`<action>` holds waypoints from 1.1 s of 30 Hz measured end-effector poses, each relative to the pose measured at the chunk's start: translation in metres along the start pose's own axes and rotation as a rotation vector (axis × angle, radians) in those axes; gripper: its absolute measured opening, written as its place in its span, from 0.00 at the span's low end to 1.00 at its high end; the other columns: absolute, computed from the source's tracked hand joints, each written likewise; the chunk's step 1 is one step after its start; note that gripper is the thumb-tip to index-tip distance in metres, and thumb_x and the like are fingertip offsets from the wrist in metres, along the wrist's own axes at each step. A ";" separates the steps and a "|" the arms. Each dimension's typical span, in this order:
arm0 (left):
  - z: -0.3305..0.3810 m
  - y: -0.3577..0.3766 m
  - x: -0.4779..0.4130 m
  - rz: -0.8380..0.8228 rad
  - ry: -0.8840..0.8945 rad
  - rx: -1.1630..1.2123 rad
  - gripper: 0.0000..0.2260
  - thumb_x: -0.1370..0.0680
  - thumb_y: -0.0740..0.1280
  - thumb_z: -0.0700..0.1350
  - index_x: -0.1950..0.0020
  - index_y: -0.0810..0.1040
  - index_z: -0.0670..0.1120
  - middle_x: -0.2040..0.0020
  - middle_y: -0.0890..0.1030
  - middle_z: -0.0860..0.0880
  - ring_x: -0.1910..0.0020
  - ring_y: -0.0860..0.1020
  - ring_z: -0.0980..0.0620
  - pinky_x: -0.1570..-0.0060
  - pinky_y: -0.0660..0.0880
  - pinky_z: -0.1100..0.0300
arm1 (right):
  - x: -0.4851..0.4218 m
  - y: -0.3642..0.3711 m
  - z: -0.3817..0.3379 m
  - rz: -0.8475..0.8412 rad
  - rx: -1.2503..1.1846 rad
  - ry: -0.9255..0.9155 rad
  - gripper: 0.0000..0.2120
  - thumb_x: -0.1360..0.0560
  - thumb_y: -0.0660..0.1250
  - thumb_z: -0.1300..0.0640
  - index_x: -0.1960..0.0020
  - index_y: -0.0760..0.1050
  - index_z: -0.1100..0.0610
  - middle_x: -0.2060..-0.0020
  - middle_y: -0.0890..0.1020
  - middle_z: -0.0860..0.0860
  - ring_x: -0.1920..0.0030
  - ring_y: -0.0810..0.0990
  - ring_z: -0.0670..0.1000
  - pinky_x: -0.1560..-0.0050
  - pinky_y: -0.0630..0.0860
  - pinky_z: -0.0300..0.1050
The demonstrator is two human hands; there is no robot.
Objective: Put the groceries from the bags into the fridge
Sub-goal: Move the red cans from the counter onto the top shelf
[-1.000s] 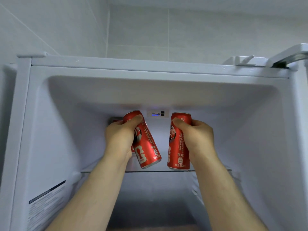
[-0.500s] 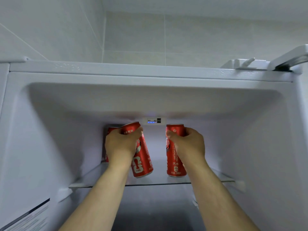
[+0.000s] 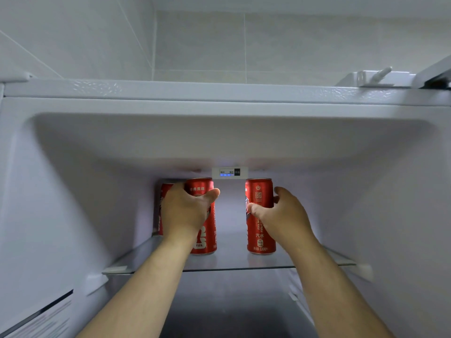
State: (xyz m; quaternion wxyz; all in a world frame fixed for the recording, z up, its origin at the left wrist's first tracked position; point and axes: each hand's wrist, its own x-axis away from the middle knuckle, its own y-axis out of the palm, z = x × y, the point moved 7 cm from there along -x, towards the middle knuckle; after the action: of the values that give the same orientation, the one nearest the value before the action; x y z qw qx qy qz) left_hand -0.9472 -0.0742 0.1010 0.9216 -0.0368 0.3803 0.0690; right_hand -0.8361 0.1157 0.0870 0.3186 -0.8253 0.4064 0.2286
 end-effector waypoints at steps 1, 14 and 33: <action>0.003 -0.003 0.003 -0.008 0.030 -0.052 0.17 0.32 0.76 0.55 0.52 0.77 0.46 0.60 0.79 0.52 0.61 0.80 0.51 0.58 0.76 0.57 | 0.004 -0.002 0.001 -0.023 0.056 -0.002 0.28 0.26 0.72 0.46 0.31 0.65 0.53 0.43 0.76 0.49 0.47 0.78 0.51 0.48 0.73 0.43; -0.022 -0.004 0.019 -0.263 -0.065 -0.355 0.26 0.34 0.78 0.50 0.40 0.73 0.47 0.45 0.80 0.48 0.48 0.79 0.46 0.45 0.77 0.48 | 0.014 0.009 0.017 -0.164 0.206 -0.093 0.36 0.26 0.72 0.54 0.27 0.53 0.47 0.37 0.76 0.51 0.48 0.78 0.50 0.49 0.74 0.43; -0.020 0.032 0.024 -0.530 0.199 -0.555 0.51 0.27 0.74 0.48 0.24 0.33 0.59 0.30 0.69 0.46 0.41 0.77 0.49 0.41 0.74 0.54 | 0.000 0.026 0.009 -0.191 0.188 -0.192 0.47 0.24 0.70 0.56 0.22 0.38 0.40 0.30 0.69 0.51 0.33 0.74 0.54 0.35 0.74 0.55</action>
State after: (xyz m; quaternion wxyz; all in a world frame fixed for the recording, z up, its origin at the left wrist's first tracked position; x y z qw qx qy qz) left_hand -0.9493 -0.0425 0.0693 0.8212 -0.3878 0.4119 -0.0751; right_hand -0.8584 0.1097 0.0716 0.4521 -0.8009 0.3135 0.2362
